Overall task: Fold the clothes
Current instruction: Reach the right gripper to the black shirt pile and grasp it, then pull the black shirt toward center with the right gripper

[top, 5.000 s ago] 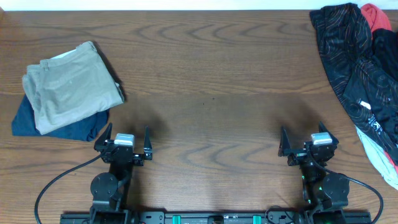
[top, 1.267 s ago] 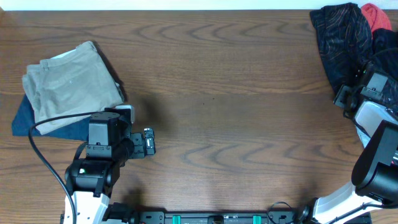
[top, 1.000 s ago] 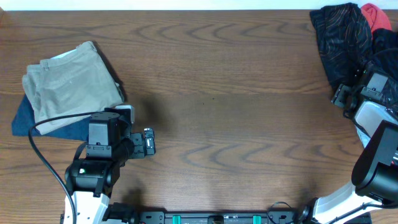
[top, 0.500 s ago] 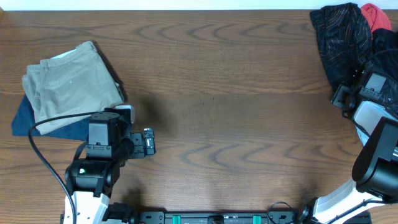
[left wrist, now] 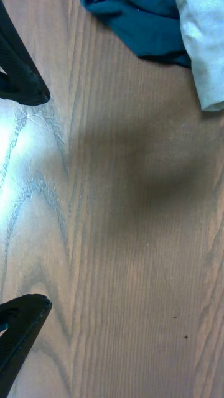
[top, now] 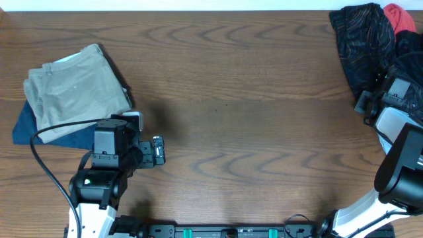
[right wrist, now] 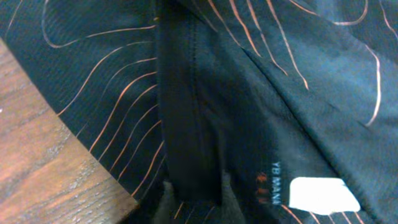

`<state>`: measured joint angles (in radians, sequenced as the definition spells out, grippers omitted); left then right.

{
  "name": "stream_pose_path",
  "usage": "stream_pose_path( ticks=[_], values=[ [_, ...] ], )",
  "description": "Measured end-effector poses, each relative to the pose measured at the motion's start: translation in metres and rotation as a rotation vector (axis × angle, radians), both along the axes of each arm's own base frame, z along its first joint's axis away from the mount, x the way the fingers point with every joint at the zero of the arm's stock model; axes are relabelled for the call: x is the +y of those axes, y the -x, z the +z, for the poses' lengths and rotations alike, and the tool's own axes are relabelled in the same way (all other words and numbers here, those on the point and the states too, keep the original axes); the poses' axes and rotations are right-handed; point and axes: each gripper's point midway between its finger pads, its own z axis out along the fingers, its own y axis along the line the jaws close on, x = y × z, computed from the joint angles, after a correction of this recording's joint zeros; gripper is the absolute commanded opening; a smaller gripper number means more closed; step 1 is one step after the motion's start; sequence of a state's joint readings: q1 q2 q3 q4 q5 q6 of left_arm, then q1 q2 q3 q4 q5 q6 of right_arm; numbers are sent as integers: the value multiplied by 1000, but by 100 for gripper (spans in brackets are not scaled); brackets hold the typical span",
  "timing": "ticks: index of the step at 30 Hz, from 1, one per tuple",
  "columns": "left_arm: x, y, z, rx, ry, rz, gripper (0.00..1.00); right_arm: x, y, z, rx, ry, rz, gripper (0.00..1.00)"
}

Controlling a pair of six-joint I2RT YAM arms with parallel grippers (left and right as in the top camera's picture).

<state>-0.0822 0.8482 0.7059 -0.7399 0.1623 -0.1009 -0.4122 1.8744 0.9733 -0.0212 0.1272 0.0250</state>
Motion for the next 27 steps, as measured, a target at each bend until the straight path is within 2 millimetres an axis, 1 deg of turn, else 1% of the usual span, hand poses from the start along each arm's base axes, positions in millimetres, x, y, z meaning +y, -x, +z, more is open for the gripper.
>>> stream_pose_path(
  ticks=[1, 8, 10, 12, 14, 16, 18, 19, 21, 22, 24, 25, 27],
  values=[
    [0, 0, 0, 0, 0, 0, 98, 0, 0, 0, 0, 0, -2, 1],
    [0, 0, 0, -2, 0, 0, 98, -1, 2, -1, -1, -12, -6, 1],
    [0, -1, 0, -3, 0, 0, 98, 4, -1, 0, -12, -38, 14, 1],
    [0, -1, 0, -3, 0, 0, 98, 11, -5, 6, -40, -70, 45, 1],
    [0, -1, 0, -3, 0, 0, 98, 22, -13, 23, -98, -105, 93, 1],
    [0, -1, 0, -3, 0, 0, 98, 34, -20, 52, -175, -135, 148, 1],
    [0, -1, 0, -3, 0, 0, 98, 52, -26, 93, -274, -164, 225, 1],
    [0, -1, 1, -4, 1, 0, 98, 64, -27, 117, -326, -179, 275, 1],
    [0, -1, 0, -3, 0, 0, 98, 86, -23, 153, -392, -204, 352, 1],
    [0, -1, 0, -3, 1, 0, 98, 99, -20, 168, -413, -220, 389, 1],
    [0, -1, 0, -3, 1, 0, 98, 129, -8, 190, -428, -267, 468, 1],
    [0, -1, 1, -4, 1, 0, 98, 145, -2, 195, -422, -298, 505, 1],
    [0, -1, 0, -3, 1, 0, 98, 175, 12, 195, -385, -366, 570, 1]
  ],
)
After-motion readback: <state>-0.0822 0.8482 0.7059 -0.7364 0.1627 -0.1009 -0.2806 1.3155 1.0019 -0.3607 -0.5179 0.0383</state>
